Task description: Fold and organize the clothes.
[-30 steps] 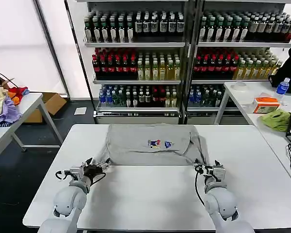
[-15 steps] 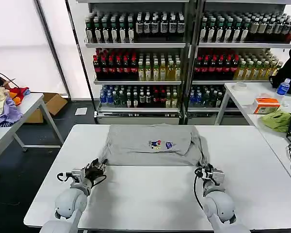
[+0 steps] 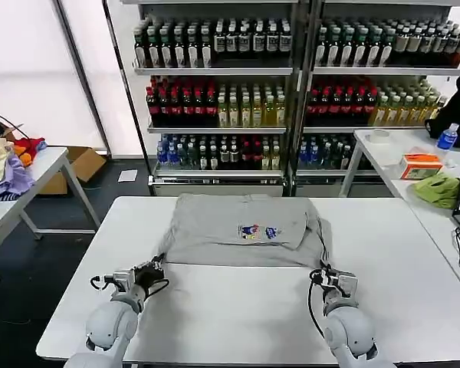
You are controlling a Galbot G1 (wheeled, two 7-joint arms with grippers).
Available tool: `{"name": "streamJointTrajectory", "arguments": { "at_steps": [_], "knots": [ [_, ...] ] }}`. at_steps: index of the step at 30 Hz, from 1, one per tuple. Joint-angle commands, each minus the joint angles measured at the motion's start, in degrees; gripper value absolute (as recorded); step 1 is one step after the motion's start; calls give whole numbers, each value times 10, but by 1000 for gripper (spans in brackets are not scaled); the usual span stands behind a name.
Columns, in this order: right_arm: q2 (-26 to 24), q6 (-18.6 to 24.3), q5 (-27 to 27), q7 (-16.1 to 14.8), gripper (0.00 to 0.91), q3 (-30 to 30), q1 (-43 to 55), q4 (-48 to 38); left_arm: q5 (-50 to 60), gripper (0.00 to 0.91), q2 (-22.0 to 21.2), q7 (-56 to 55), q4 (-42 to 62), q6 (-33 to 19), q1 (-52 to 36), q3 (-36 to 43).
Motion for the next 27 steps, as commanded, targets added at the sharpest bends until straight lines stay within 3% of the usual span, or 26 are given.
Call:
{"name": "streamJointTrajectory", "arguments": {
  "at_steps": [1, 7, 17, 27],
  "knots": [
    [-2, 2, 2, 6, 0, 9, -19, 73, 4, 10, 11, -4, -87, 0, 35, -8],
    [-19, 1, -1, 17, 0, 18, -80, 151, -4, 10, 38, -9, -177, 5, 89, -20],
    [-36, 7, -27, 49, 0, 11, -236, 238, -23, 0, 61, -18, -296, 4, 259, -53],
    [-68, 35, -49, 59, 0, 31, -327, 262, -10, 10, 45, -26, -347, -19, 353, -81]
  ]
}}
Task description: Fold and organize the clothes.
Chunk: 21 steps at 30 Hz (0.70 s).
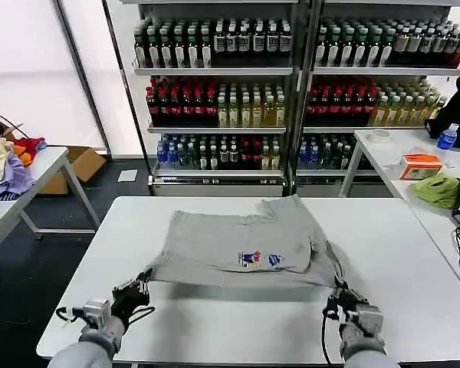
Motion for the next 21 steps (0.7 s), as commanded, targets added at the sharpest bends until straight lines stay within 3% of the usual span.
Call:
{"name": "streamJointTrajectory", "arguments": {
  "at_steps": [1, 18, 19, 20, 21],
  "knots": [
    [-18, 11, -12, 13, 0, 7, -92, 43, 11, 10, -2, -5, -98, -14, 147, -24],
    [-19, 14, -38, 20, 0, 4, -115, 55, 38, 10, -25, -3, -53, -37, 161, -34],
    [-19, 14, -42, 20, 171, 2, -119, 56, 39, 10, -26, -1, -50, -38, 160, -33],
    [-19, 14, -44, 19, 615, 2, -121, 55, 41, 40, -28, 0, -48, -38, 160, -31],
    [-19, 13, -44, 19, 736, 1, -123, 55, 43, 161, -29, 2, -47, -38, 160, -28]
  ]
}}
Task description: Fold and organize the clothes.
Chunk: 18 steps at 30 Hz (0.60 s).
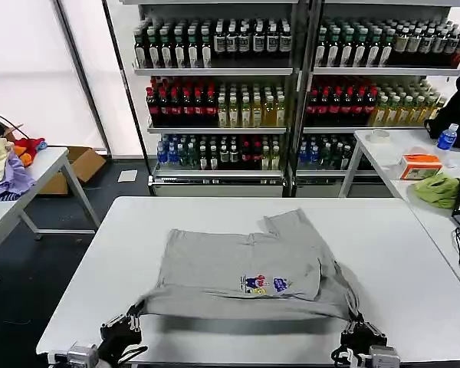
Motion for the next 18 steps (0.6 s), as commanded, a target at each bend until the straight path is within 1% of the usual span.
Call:
{"name": "streamJointTrajectory", "arguments": {
  "at_steps": [1, 2, 3, 4, 6, 8, 18],
  "knots": [
    [-3, -6, -10, 2, 897, 0, -25, 8, 13, 494, -10, 4, 14, -7, 24, 2],
    [-3, -11, -9, 1, 907, -3, -27, 7, 13, 615, -12, 4, 15, -7, 24, 6],
    [-3, -10, -11, 2, 907, -6, -28, 5, 13, 645, -14, 4, 16, -6, 25, 9],
    [-3, -9, -13, 2, 907, -10, -30, 2, 14, 655, -16, 6, 16, -3, 26, 12],
    [-3, 3, -35, 2, 907, -18, -34, -9, 21, 736, -20, 12, 15, -1, 31, 23],
    [-2, 9, -39, 4, 907, -21, -36, -16, 32, 907, -26, 13, 18, -3, 31, 34],
    [2, 14, -37, 13, 907, -16, -44, -14, 33, 907, -29, 10, 13, 0, 26, 53]
  ]
}}
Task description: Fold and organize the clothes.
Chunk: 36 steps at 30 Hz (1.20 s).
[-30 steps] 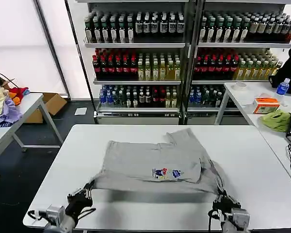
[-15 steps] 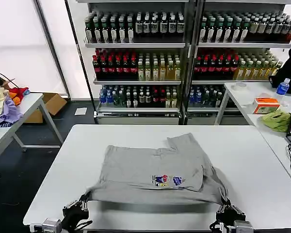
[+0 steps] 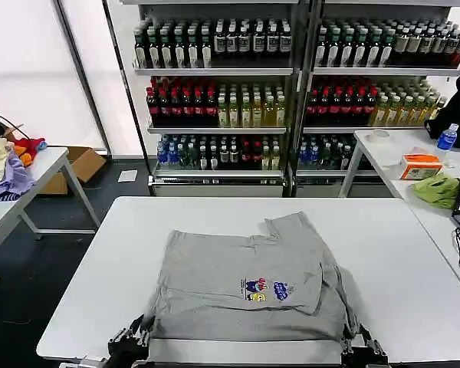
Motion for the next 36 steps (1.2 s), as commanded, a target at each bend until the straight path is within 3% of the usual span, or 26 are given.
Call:
{"name": "streamJointTrajectory", "arguments": {
  "at_steps": [1, 6, 9, 16, 18, 20, 22, 28, 32, 36],
  "knots": [
    [3, 4, -9, 4, 907, -2, -10, 4, 8, 907, -9, 3, -8, 2, 10, 22],
    [17, 16, 0, 4, 907, 52, -1, 64, -7, 907, -8, 2, -57, -19, 11, 0],
    [30, 21, 36, 4, 907, 100, 36, 100, -47, 907, -8, 0, -90, -12, -8, -20],
    [63, 37, 37, -37, 907, 152, 141, 50, -72, 907, -23, 9, -94, 7, -119, -45],
    [54, 31, 67, -51, 907, 162, 160, 34, -76, 907, -17, 22, -81, 13, -154, -41],
    [21, -3, 122, -73, 907, 173, 205, 13, -77, 907, -7, 35, -52, 14, -197, -26],
    [-5, -16, 140, -82, 907, 178, 239, -11, -76, 907, 4, 43, -12, 16, -225, -10],
    [-48, -43, 149, -86, 907, 123, 388, -129, -76, 907, 41, 48, 115, 37, -349, 59],
    [-87, -44, 158, -112, 907, 37, 493, -226, -113, 907, 85, 53, 170, 60, -427, 95],
    [-95, -44, 191, -109, 907, -29, 558, -291, -137, 907, 106, 54, 220, 68, -469, 123]
  ]
}}
